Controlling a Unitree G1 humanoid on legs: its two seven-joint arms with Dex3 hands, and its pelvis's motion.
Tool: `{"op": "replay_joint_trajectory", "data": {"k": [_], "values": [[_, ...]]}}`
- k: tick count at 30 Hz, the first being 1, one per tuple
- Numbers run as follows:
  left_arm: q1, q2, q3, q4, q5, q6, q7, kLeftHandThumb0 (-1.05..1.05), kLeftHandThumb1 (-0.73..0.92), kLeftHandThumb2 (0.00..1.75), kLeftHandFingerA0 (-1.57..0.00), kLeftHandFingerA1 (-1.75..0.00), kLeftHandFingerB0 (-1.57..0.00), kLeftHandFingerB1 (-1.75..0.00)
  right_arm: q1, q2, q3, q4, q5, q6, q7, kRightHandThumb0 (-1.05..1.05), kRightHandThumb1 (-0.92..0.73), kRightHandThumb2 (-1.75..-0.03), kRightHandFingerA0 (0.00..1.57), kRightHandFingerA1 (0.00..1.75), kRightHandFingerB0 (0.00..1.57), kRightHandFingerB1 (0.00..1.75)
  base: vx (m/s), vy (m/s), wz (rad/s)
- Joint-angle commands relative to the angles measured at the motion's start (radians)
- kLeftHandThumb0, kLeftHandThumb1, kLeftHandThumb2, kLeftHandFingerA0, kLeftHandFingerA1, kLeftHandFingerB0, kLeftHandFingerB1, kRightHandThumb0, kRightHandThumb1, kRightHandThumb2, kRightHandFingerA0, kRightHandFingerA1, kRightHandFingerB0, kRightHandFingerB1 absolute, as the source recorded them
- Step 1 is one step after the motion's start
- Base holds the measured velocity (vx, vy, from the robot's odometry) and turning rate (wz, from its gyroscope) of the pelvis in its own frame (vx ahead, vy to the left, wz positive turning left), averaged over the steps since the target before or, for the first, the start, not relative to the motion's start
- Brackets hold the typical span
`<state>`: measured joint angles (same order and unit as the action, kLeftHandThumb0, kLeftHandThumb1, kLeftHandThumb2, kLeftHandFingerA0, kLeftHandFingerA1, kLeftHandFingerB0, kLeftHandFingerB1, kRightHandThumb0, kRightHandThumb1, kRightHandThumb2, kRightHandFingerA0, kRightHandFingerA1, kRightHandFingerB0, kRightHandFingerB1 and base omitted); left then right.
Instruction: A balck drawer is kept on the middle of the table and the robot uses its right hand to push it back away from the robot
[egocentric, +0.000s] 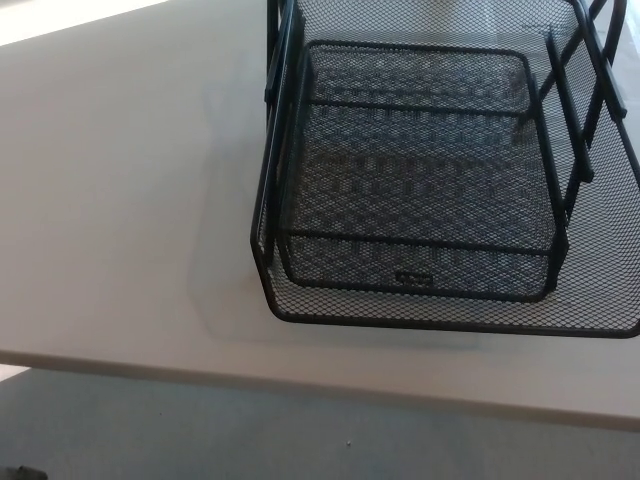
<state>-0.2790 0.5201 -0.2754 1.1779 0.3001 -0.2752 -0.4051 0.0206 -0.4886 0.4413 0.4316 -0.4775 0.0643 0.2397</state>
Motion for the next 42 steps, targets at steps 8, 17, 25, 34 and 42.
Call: {"op": "replay_joint_trajectory", "data": {"k": [8,17,25,34,42], "values": [[-0.011,0.021,0.004,0.01,0.01,-0.02,-0.018,-0.55,0.71,0.62,-0.48,-0.39,-0.33,-0.33,0.454,-0.279,-0.305,-1.059,0.364,0.02,0.363,-0.56,-0.75,-0.64,0.46,0.38,0.36,0.34,0.0,0.0,0.0],[-0.016,0.021,-0.003,0.016,0.02,-0.014,-0.008,-0.56,0.7,0.62,-0.49,-0.39,-0.33,-0.33,0.468,-0.312,-0.316,-1.277,0.443,0.053,0.436,-0.51,-0.62,-0.99,0.39,0.56,0.22,0.47,0.0,0.0,0.0],[-0.016,0.024,-0.008,0.01,0.025,-0.017,-0.009,-0.55,0.74,0.62,-0.51,-0.39,-0.35,-0.33,0.453,-0.32,-0.31,-1.331,0.503,0.044,0.457,-0.55,-0.77,-0.64,0.44,0.4,0.35,0.34,0.0,0.0,0.0],[-0.018,0.021,-0.005,0.016,0.022,-0.015,-0.007,-0.55,0.71,0.62,-0.49,-0.4,-0.33,-0.33,0.434,-0.342,-0.325,-1.442,0.604,0.03,0.476,-0.5,-0.62,-0.99,0.39,0.57,0.23,0.48,0.0,0.0,0.0],[-0.019,0.02,-0.006,0.012,0.022,-0.012,-0.012,-0.56,0.71,0.62,-0.48,-0.39,-0.33,-0.33,0.355,-0.374,-0.331,-1.478,0.694,0.029,0.513,-0.5,-0.63,-1.01,0.36,0.57,0.21,0.48,0.0,0.0,0.0]]}}
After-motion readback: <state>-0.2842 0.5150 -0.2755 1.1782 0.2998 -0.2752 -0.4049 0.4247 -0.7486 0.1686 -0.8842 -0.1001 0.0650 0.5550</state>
